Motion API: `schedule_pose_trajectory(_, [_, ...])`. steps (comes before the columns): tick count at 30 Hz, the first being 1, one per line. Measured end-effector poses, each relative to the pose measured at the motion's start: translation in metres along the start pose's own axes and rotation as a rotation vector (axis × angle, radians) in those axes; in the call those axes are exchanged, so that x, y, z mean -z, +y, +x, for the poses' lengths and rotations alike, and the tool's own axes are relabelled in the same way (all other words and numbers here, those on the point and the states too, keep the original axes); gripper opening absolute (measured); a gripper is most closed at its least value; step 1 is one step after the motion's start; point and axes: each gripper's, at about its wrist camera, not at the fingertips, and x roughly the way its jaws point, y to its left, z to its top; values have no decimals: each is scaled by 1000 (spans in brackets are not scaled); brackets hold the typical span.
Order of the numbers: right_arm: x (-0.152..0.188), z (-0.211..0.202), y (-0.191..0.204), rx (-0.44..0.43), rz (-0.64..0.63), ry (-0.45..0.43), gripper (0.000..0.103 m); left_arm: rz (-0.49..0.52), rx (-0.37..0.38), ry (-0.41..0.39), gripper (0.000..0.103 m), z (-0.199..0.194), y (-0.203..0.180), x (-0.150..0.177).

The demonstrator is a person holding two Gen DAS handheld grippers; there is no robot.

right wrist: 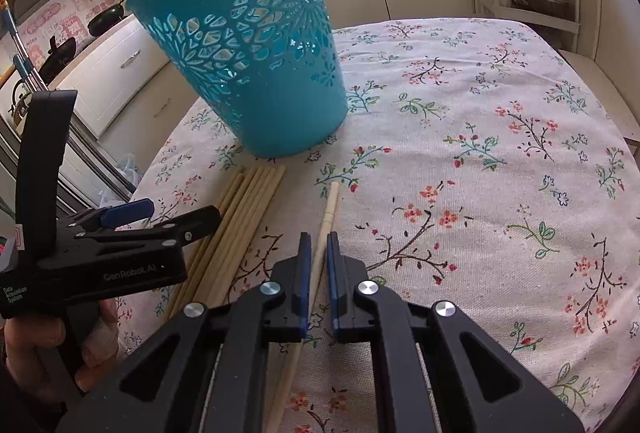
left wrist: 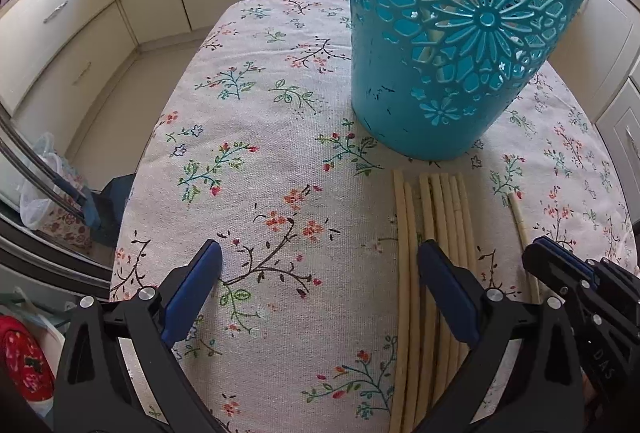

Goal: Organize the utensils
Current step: 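Close the left gripper on another chopstick from the bundle, then carry the chopstick with the left gripper into the teal basket and release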

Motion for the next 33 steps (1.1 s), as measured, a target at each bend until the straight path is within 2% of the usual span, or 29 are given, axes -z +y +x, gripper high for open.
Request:
schedule_pose_trajectory(8, [1, -1, -1, -5, 3, -1, 8, -6, 4, -26, 95, -10, 4, -4])
schedule_pose_trajectory(16, [1, -1, -3, -7, 3, -1, 9, 4, -29, -5, 94, 2, 8, -4])
schedule_pose_trajectory(19, [2, -2, -5, -9, 4, -1, 9, 18, -25, -21, 92, 2, 6, -5])
schedule_pose_trajectory(22, [2, -2, -5, -9, 3, -2, 9, 42, -1, -29, 80, 1, 0, -10])
schedule_pose_trajectory(25, [2, -2, -6, -13, 7, -3, 9, 76, 29, -30, 59, 0, -8, -14])
schedule_pose_trajectory(27, [3, -2, -6, -17, 11, -4, 9, 87, 41, -25, 40, -2, -11, -15])
schedule_pose_trajectory(28, [3, -2, -6, -17, 11, -4, 9, 89, 51, -25, 34, -3, -12, -14])
schedule_pose_trajectory(30, [2, -3, -7, -19, 11, -5, 9, 86, 66, -19, 12, -6, -12, -13])
schedule_pose_trajectory(32, [2, -3, -8, -20, 12, -5, 9, 73, 95, 0, 5, -8, -8, -12])
schedule_pose_trajectory(33, [2, -3, -8, -21, 12, -5, 9, 60, 121, 17, 5, -10, -4, -10])
